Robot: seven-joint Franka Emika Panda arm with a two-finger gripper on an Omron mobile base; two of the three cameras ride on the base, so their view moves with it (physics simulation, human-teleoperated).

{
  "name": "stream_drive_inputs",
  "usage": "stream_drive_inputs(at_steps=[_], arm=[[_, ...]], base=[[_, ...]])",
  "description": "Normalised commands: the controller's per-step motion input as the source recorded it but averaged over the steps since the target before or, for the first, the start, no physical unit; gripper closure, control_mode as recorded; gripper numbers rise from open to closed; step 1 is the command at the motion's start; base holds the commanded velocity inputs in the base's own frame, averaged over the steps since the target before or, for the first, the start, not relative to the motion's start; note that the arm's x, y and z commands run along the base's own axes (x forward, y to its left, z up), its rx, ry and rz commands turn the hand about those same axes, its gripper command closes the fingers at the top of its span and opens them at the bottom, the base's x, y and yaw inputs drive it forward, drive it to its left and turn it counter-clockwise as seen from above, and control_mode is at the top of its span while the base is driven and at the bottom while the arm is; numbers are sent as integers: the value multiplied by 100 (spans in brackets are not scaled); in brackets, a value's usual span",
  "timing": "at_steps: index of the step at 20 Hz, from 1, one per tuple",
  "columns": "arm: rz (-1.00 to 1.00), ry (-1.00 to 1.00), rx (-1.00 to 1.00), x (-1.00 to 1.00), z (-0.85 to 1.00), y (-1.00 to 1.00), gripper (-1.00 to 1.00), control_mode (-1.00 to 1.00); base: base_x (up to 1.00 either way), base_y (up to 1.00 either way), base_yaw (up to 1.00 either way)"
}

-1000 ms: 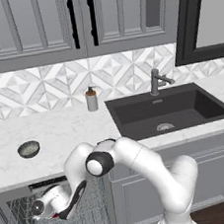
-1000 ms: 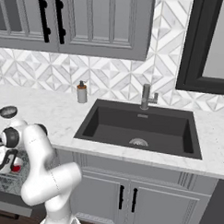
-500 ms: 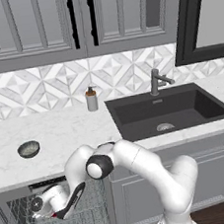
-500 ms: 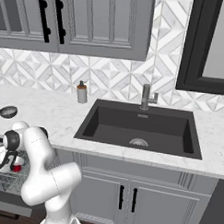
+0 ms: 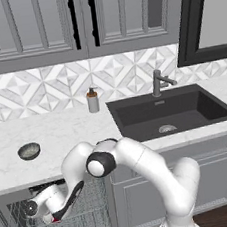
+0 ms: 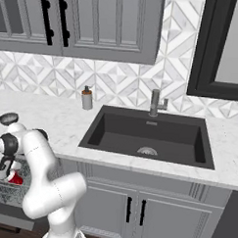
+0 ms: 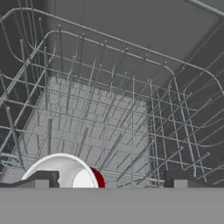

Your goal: Pick up the cup and bowl from the counter, place them in the dishwasher, and close the dishwasher door.

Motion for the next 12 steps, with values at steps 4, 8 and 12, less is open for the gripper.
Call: stream_drive_inputs(at_steps=[4, 8, 12], arm=[[0, -16, 1, -39, 96, 0, -100, -100], [1, -14, 2, -25, 100, 1, -100, -100], [0, -3, 1, -3, 100, 0, -100, -100]], base=[[0, 0, 0], [0, 0, 0], [0, 0, 0]])
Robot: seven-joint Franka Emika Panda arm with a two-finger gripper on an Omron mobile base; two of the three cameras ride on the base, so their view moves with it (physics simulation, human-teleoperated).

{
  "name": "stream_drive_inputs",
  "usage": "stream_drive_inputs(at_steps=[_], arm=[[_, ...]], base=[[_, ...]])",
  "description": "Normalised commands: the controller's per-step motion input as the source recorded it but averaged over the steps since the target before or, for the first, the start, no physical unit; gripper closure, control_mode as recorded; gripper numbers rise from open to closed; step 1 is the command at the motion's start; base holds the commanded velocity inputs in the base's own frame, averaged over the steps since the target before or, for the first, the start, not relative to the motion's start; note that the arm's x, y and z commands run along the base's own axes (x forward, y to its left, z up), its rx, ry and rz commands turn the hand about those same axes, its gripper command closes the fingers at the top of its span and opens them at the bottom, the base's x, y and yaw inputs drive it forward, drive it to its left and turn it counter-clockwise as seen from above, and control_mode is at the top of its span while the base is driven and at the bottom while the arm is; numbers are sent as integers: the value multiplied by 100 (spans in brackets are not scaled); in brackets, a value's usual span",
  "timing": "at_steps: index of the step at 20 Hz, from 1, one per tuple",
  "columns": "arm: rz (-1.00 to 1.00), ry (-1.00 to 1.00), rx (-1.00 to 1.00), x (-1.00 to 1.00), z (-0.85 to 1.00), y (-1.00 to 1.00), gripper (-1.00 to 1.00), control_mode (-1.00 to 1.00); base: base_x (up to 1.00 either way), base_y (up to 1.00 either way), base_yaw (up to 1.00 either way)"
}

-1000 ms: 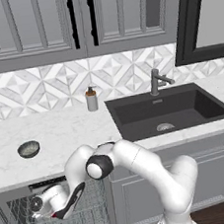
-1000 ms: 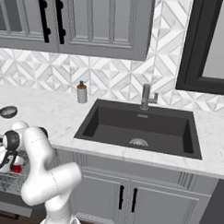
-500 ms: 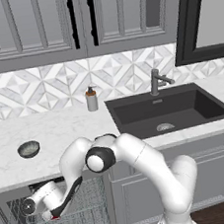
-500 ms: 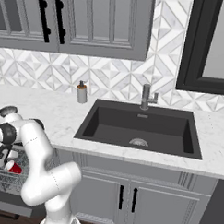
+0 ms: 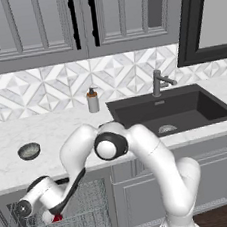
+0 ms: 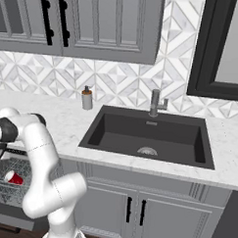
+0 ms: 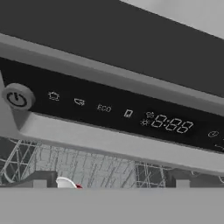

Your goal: Pick up the cup and bowl from the counter, place them in the dishwasher, and close the dishwasher door.

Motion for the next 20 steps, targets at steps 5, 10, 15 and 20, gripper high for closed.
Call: stream_drive_inputs(at_steps=[5, 10, 15, 20], arm=[[0, 9, 13, 17, 100, 0, -100, -100], [0, 6, 16, 18, 100, 0, -100, -100], [0, 1, 16, 18, 100, 0, -100, -100], [0, 0, 18, -24, 100, 0, -100, -100]], base=[[0, 0, 0], [0, 0, 0], [0, 0, 0], [0, 0, 0]])
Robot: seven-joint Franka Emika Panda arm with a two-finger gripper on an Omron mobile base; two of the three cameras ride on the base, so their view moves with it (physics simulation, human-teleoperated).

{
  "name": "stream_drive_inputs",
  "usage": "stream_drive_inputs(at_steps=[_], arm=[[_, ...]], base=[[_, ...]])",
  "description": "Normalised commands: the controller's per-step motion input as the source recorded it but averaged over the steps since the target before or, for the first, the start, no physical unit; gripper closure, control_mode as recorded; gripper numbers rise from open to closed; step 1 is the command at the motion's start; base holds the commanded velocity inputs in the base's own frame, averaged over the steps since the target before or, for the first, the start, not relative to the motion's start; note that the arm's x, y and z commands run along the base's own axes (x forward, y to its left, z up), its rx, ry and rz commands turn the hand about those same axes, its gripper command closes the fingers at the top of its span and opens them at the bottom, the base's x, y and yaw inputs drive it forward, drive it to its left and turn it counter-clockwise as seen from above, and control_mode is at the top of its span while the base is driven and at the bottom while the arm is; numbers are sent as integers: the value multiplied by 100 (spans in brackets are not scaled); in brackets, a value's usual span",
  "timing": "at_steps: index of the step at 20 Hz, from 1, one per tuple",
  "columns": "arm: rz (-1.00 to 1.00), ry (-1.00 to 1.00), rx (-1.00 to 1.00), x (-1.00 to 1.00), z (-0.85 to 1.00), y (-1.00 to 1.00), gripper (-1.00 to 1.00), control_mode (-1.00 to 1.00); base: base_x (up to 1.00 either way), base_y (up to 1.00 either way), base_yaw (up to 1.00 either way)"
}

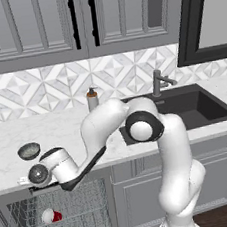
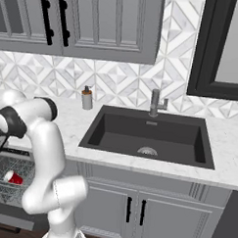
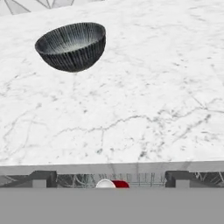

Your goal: Pick up the cup and bowl from the counter, place them in the dishwasher, and close the dishwasher door.

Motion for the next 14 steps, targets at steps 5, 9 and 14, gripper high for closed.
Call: stream_drive_inputs(at_steps=[5, 9, 14], arm=[[1, 0, 10, 6, 99, 0, -100, -100], [0, 13, 3, 84, 97, 0, -100, -100], [0, 29, 1, 88, 100, 0, -100, -100]], base=[[0, 0, 0], [0, 0, 0], [0, 0, 0]])
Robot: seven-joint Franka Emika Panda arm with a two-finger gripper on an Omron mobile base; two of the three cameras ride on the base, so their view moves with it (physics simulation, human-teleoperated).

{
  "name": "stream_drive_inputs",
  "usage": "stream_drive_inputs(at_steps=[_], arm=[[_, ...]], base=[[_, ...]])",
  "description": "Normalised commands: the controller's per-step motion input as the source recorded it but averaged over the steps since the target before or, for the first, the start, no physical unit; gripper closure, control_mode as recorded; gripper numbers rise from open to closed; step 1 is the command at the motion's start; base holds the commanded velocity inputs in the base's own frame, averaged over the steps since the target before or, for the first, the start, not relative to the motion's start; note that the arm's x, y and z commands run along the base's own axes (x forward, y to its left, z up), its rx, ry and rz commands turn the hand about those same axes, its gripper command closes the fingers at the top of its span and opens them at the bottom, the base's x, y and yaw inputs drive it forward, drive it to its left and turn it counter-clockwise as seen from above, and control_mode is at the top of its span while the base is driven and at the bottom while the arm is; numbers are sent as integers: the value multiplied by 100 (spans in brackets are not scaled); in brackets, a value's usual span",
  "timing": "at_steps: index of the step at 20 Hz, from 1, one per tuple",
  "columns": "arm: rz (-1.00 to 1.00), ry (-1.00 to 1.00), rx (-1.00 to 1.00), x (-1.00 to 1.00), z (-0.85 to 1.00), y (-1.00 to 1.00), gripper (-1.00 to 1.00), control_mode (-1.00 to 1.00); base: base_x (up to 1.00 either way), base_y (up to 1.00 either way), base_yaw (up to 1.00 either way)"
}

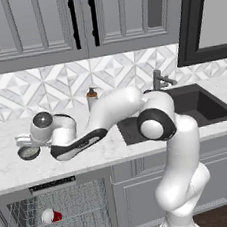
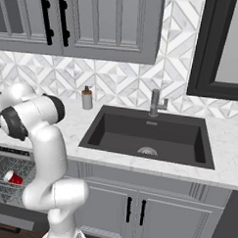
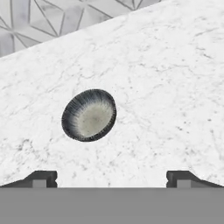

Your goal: Pick up the cup and bowl from the counter, place them in the dishwasher, and close the dishwasher door.

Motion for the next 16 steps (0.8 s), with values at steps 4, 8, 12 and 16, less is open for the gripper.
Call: stream_drive_inputs(at_steps=[4, 8, 12, 16], arm=[[0, 37, 2, 70, 63, 0, -100, -100], [1, 9, 3, 13, -3, 8, -100, -100], [1, 20, 0, 0, -10, 19, -100, -100], [2, 23, -4, 1, -38, 19, -100, -100]], base=[[0, 0, 0], [0, 0, 0], [0, 0, 0], [0, 0, 0]])
